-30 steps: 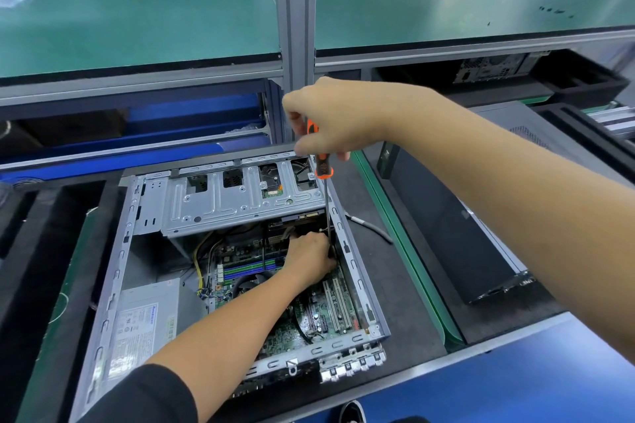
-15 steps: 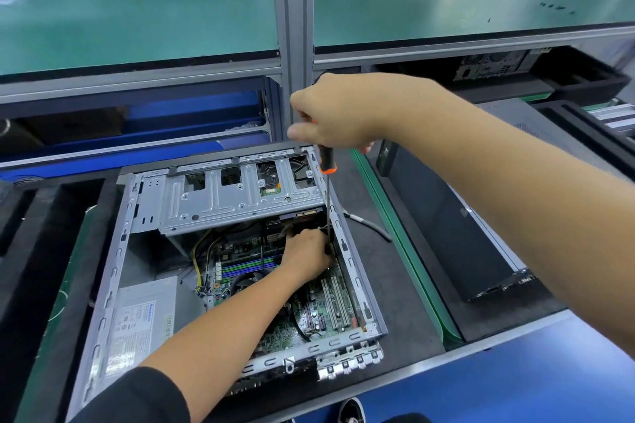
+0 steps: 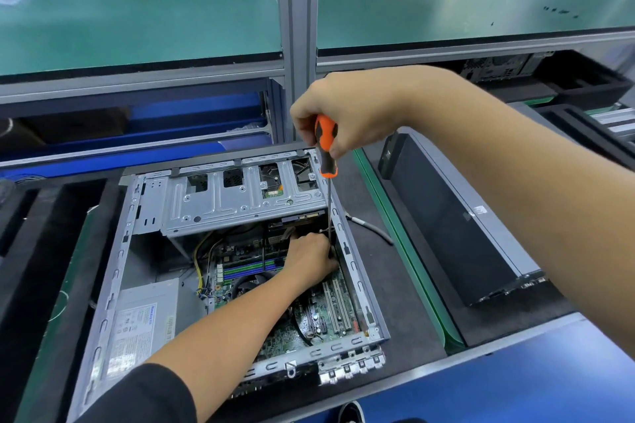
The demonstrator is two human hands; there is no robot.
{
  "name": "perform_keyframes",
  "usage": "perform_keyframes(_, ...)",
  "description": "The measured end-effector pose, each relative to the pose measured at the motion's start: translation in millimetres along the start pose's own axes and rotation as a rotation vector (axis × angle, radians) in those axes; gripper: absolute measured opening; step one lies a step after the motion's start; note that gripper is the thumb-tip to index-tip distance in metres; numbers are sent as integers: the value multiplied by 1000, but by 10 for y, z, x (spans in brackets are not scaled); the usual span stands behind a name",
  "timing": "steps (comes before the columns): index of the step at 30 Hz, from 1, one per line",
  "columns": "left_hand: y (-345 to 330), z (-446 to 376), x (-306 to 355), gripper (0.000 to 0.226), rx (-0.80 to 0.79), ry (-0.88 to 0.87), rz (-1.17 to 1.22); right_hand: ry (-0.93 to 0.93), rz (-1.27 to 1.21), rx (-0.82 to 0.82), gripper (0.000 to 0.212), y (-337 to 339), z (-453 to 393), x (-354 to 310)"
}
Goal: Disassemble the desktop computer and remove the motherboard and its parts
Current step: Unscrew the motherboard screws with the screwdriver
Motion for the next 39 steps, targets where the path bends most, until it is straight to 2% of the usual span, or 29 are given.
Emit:
perform_keyframes(2, 4, -7, 3, 44, -8, 21, 16, 5, -44, -31, 25, -5, 10, -2)
perform_keyframes(5, 11, -8, 12, 41, -5, 26, 24, -12, -51, -10, 8, -30, -11, -14)
perform_keyframes(7, 6, -10, 6, 44, -3, 26, 18, -55, 28, 21, 20, -54, -45, -9)
perform_keyframes(9, -4, -15, -4, 46, -1, 26, 23, -95, 90, 47, 24, -74, -78, 2)
perform_keyframes(12, -20, -21, -27, 45, 2, 37, 42, -60, 73, 72, 14, -97, -134, -32)
perform_keyframes(15, -43, -25, -47, 32, 12, 41, 54, -12, 125, 66, 6, -74, -141, -91)
perform_keyframes(20, -48, -60, -68, 20, -32, 40, 62, -65, 178, 44, 11, -118, -183, -128)
perform_keyframes(23, -50, -76, -74, 24, -51, 41, 69, -148, 288, 98, 34, -130, -184, -139)
perform_keyframes(25, -43, -76, -71, 26, -51, 31, 56, -174, 332, 113, 38, -126, -189, -140)
perform_keyframes(28, -51, -75, -84, 31, -56, 17, 50, -105, 300, 37, 28, -134, -205, -160)
perform_keyframes(32, -55, -68, -76, 33, -36, 17, 53, 17, 248, 1, 3, -99, -154, -197)
perform_keyframes(36, -59, -58, -58, 32, -7, 22, 58, 92, 60, -93, 23, -29, -126, -202)
perform_keyframes(39, -52, -51, -39, 32, 10, 34, 63, 60, -7, -102, 15, -35, -112, -188)
Point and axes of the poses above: each hand's wrist, its own z-axis away from the middle knuckle, its own y-axis out of the back of the hand, x = y × z, the point moved 1 cm from there along -z, towards the middle knuckle, and after that the axes turned 3 degrees about -z, right-handed, at the moved point
